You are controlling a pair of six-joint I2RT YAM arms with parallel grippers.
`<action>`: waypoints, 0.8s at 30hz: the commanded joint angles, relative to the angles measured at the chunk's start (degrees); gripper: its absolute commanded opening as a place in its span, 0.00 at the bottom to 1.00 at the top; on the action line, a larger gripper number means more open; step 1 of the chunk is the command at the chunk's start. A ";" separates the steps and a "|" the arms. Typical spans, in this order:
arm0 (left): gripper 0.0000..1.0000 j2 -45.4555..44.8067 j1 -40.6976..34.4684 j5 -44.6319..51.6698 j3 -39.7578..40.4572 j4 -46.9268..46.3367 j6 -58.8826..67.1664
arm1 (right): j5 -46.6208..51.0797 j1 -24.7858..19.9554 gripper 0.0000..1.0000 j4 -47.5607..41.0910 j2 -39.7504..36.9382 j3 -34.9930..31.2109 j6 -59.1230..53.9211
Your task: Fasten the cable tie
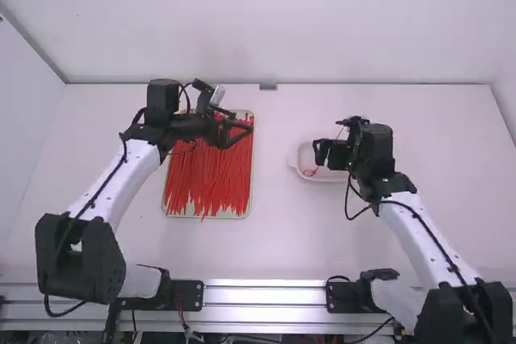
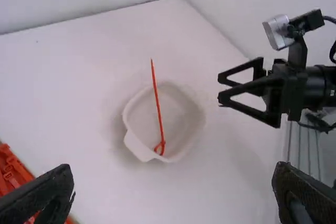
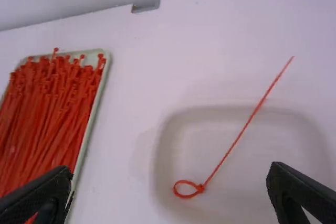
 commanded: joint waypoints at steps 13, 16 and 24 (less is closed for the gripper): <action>0.91 -8.79 4.29 -2.80 -4.51 2.96 -2.33 | 5.42 -2.08 0.91 2.43 -9.79 -5.03 -4.74; 0.88 -10.82 4.99 -4.83 -6.53 4.98 -2.33 | 7.67 -4.33 0.87 4.38 -12.04 -7.28 -6.99; 0.76 -17.68 4.99 -11.69 -13.40 9.91 -2.33 | 12.27 -9.02 0.73 4.38 -19.89 -15.12 -13.50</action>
